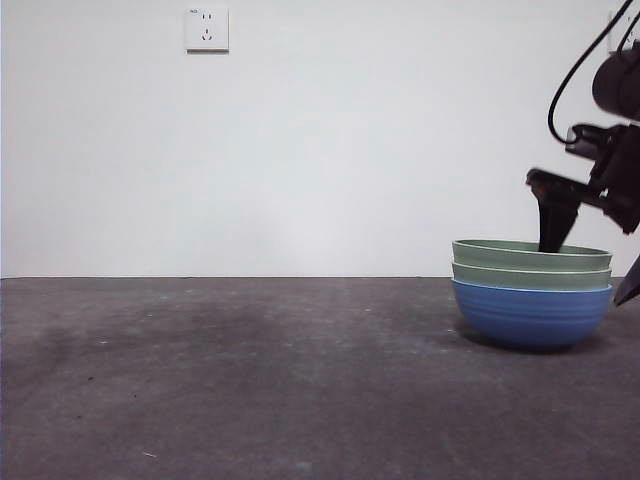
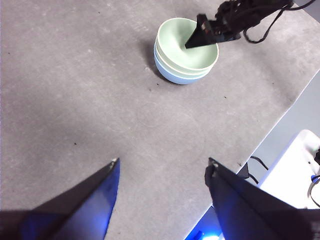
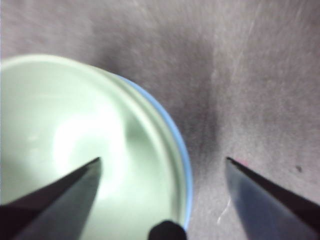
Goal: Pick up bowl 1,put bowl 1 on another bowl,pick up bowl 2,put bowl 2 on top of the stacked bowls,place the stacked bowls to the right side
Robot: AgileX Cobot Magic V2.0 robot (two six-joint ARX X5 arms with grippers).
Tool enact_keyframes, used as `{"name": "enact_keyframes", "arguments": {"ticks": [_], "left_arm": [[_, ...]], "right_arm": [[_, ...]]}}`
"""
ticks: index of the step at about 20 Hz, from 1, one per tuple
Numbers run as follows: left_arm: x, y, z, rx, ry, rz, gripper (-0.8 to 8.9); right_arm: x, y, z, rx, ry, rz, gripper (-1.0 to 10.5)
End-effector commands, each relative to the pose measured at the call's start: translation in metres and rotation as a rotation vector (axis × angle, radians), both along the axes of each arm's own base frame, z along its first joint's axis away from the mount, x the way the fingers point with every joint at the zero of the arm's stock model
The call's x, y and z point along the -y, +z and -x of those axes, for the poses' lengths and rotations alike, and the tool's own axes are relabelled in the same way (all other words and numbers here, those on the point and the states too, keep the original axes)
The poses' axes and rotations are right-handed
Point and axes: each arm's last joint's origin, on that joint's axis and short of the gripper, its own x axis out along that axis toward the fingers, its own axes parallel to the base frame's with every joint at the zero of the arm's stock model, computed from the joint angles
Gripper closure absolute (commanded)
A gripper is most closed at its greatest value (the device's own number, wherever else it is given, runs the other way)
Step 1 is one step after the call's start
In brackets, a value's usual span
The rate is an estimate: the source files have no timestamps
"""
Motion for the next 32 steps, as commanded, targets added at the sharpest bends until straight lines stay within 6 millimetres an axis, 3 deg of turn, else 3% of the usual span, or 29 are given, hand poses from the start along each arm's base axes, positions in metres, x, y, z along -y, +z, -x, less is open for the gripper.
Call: {"name": "enact_keyframes", "arguments": {"ticks": [1,4,9,13,17,19,20,21,22,23,24,32], "left_arm": [[0.000,0.001,0.000,0.009,-0.002,0.002,5.22],[0.000,0.001,0.000,0.009,-0.002,0.002,5.22],[0.000,0.001,0.000,0.011,-0.013,-0.009,5.23],[-0.001,-0.001,0.002,-0.005,-0.020,-0.027,5.30],[-0.003,-0.005,0.005,-0.052,-0.021,-0.054,5.30],[-0.003,-0.005,0.006,-0.057,-0.027,-0.062,5.31],[-0.004,-0.006,0.006,-0.062,-0.027,-0.065,5.36],[-0.004,-0.006,0.007,-0.070,-0.027,-0.070,5.42],[-0.004,-0.007,0.007,-0.075,-0.033,-0.078,6.15],[-0.005,-0.008,0.008,-0.079,-0.040,-0.088,7.45],[-0.005,-0.008,0.008,-0.086,-0.040,-0.092,8.24],[-0.005,-0.009,0.009,-0.090,-0.040,-0.094,8.17]], "right_arm": [[0.004,0.020,0.009,0.059,-0.004,0.005,5.0],[0.006,0.061,0.033,0.164,-0.015,0.002,5.0],[-0.003,0.122,0.107,0.248,0.060,-0.033,5.1],[-0.016,0.144,0.167,0.251,0.208,-0.088,5.1],[-0.022,0.147,0.212,0.171,0.319,-0.096,5.1],[-0.023,0.146,0.221,0.148,0.342,-0.095,5.5],[-0.023,0.146,0.222,0.148,0.353,-0.092,6.4],[-0.023,0.146,0.223,0.149,0.361,-0.089,8.0],[-0.023,0.146,0.223,0.152,0.369,-0.084,9.2],[-0.023,0.146,0.223,0.155,0.380,-0.078,9.6],[-0.023,0.146,0.223,0.157,0.388,-0.074,9.6],[-0.023,0.146,0.223,0.162,0.394,-0.065,9.4]]}}
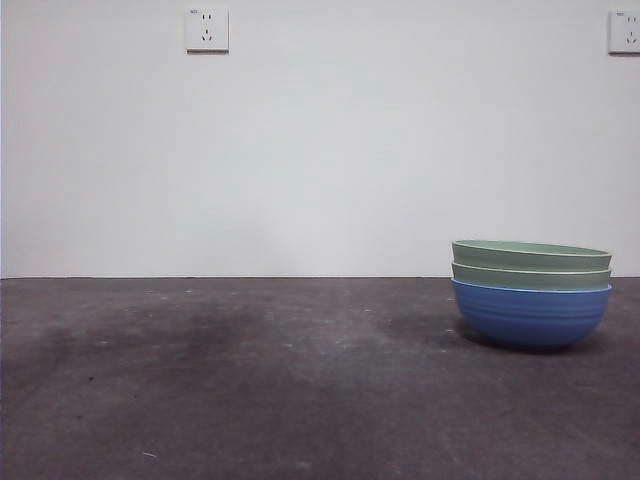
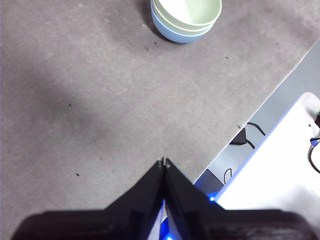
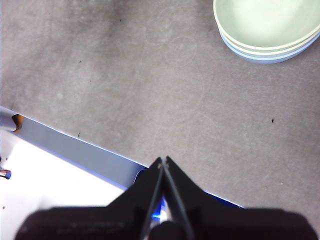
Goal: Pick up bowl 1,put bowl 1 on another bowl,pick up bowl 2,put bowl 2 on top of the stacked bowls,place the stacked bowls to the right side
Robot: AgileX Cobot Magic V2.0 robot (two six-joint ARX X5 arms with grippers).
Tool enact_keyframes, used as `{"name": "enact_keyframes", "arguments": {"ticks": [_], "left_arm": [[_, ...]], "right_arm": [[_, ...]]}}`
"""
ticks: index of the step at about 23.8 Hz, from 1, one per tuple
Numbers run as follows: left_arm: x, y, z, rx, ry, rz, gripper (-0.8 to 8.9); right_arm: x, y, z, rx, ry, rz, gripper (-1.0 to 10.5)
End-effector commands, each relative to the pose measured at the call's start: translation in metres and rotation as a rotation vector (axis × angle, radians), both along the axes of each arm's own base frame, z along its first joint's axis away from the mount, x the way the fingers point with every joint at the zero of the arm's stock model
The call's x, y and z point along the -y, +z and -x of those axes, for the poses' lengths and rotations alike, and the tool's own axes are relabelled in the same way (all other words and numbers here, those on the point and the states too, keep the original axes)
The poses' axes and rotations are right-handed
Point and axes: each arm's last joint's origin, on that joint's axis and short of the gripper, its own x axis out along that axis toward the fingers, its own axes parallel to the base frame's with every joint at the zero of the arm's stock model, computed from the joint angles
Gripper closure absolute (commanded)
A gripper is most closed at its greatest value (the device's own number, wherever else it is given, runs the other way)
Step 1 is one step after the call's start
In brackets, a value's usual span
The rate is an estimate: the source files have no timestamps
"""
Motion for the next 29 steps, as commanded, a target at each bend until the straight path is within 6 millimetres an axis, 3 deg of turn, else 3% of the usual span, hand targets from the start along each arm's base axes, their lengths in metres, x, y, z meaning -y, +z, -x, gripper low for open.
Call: {"name": "enact_keyframes", "arguments": {"ticks": [1,12,16,19,21,23,29], "left_arm": [[0.000,0.001,0.000,0.008,-0.009,-0.003,8.17],[-0.002,0.003,0.000,0.046,-0.014,-0.005,8.17],[-0.022,0.044,-0.002,0.539,0.058,0.083,8.17],[-0.049,0.066,0.011,0.882,0.200,0.183,8.17],[-0.067,0.057,0.022,1.060,0.301,0.199,8.17],[-0.082,0.031,0.037,1.184,0.391,0.183,8.17],[-0.102,-0.056,0.060,1.234,0.634,0.062,8.17]], "right_arm": [[0.000,-0.001,0.000,0.003,0.007,0.007,9.4],[0.000,-0.001,0.000,0.003,0.007,0.007,9.4],[0.000,-0.001,0.000,0.003,0.007,0.007,9.4],[0.000,-0.001,0.000,0.003,0.006,0.008,9.4],[0.000,-0.001,0.000,0.003,0.007,0.007,9.4],[0.000,-0.001,0.000,0.003,0.006,0.008,9.4],[0.000,-0.001,0.000,0.003,0.007,0.008,9.4]]}}
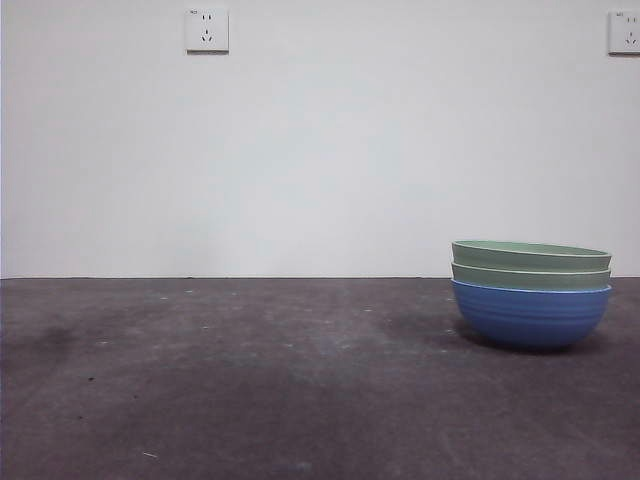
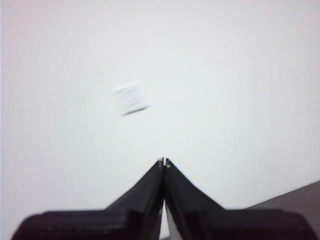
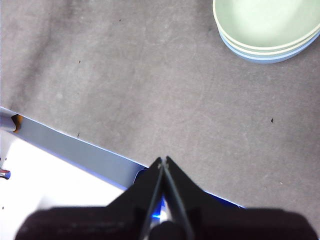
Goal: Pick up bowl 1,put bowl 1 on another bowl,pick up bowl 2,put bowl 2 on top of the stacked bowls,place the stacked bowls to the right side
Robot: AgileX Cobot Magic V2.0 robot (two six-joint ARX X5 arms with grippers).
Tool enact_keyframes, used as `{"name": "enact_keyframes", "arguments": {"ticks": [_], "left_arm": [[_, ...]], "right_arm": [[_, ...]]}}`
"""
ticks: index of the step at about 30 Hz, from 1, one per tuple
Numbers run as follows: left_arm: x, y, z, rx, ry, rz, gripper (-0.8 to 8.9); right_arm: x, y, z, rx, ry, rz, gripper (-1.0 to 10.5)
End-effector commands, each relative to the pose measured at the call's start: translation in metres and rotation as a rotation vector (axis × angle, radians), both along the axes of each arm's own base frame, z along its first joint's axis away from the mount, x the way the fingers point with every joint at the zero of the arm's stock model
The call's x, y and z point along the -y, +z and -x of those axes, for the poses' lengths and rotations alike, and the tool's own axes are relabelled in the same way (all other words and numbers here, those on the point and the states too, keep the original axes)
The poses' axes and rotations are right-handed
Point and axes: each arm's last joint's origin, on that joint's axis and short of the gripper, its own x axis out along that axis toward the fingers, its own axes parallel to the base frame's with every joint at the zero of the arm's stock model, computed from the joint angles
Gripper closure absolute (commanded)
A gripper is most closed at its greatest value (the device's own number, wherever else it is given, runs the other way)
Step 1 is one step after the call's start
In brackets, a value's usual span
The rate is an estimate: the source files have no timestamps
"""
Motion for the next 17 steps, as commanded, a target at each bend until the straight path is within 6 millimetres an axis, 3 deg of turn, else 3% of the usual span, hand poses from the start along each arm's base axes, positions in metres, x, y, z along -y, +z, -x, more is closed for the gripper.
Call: {"name": "enact_keyframes", "arguments": {"ticks": [1,7,12,17], "left_arm": [[-0.006,-0.047,0.002,-0.048,0.107,0.008,8.17],[-0.012,-0.127,0.008,-0.116,0.178,0.024,8.17],[-0.013,-0.166,0.009,-0.154,0.182,0.067,8.17],[-0.014,-0.188,0.005,-0.226,0.182,0.074,8.17]], "right_arm": [[0.000,-0.001,0.000,0.002,0.007,0.006,9.4],[0.000,-0.001,0.000,0.002,0.007,0.007,9.4],[0.000,-0.001,0.000,0.002,0.007,0.007,9.4],[0.000,-0.001,0.000,0.002,0.007,0.007,9.4]]}}
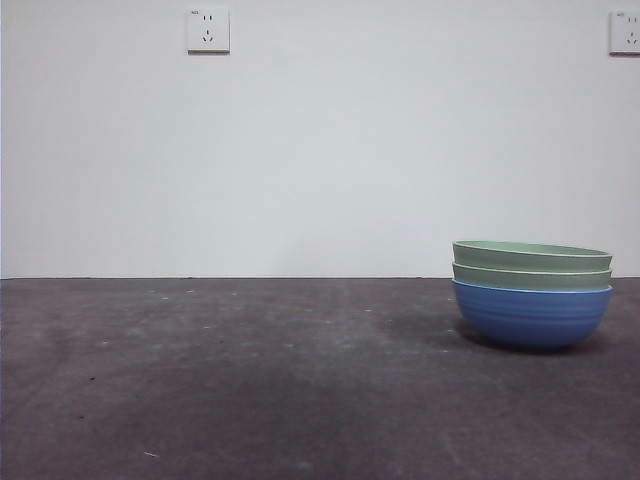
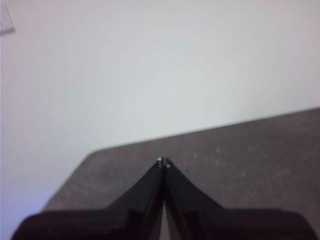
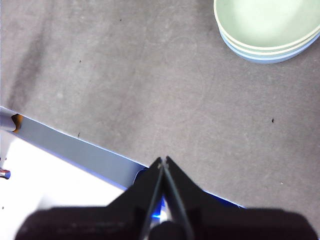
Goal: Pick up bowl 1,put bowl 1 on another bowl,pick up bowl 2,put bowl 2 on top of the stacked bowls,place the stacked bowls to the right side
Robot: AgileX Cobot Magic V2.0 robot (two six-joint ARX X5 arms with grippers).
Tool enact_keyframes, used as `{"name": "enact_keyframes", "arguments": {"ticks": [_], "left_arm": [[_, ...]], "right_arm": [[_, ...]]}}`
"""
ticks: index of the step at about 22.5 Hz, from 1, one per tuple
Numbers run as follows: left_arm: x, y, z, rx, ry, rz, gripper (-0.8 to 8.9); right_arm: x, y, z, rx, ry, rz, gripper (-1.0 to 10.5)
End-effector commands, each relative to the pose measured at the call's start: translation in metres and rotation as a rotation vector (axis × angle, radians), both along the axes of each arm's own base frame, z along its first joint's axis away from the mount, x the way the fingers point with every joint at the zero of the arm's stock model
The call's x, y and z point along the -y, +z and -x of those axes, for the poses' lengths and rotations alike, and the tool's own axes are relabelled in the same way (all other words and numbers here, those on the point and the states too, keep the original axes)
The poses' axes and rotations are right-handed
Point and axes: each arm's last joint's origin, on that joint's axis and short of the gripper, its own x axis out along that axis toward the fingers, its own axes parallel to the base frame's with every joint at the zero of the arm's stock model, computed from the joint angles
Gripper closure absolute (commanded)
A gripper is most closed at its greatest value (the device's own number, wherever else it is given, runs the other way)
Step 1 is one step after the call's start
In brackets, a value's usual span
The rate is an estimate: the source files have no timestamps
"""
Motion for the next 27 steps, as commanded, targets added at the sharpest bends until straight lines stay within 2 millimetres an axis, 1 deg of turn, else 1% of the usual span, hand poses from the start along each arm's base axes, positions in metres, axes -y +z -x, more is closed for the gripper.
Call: {"name": "enact_keyframes", "arguments": {"ticks": [1,4,8,12,16,19,27], "left_arm": [[0.000,-0.011,-0.001,-0.048,0.000,0.020,8.17],[0.000,-0.019,-0.002,-0.104,-0.003,0.031,8.17],[0.000,-0.026,-0.003,-0.130,-0.008,0.071,8.17],[-0.001,-0.039,-0.005,-0.163,-0.010,0.161,8.17],[-0.001,-0.049,-0.004,-0.256,-0.002,0.221,8.17],[-0.001,-0.052,-0.004,-0.280,0.001,0.262,8.17],[-0.001,-0.052,-0.004,-0.278,0.007,0.263,8.17]], "right_arm": [[0.000,-0.001,0.000,0.002,0.007,0.007,9.4],[0.000,-0.001,0.000,0.002,0.007,0.007,9.4],[0.000,-0.001,0.000,0.002,0.007,0.007,9.4],[0.000,-0.001,0.000,0.002,0.007,0.007,9.4],[0.000,-0.001,0.000,0.002,0.007,0.007,9.4],[0.000,-0.001,0.000,0.002,0.007,0.007,9.4],[0.000,-0.001,0.000,0.002,0.007,0.007,9.4]]}}
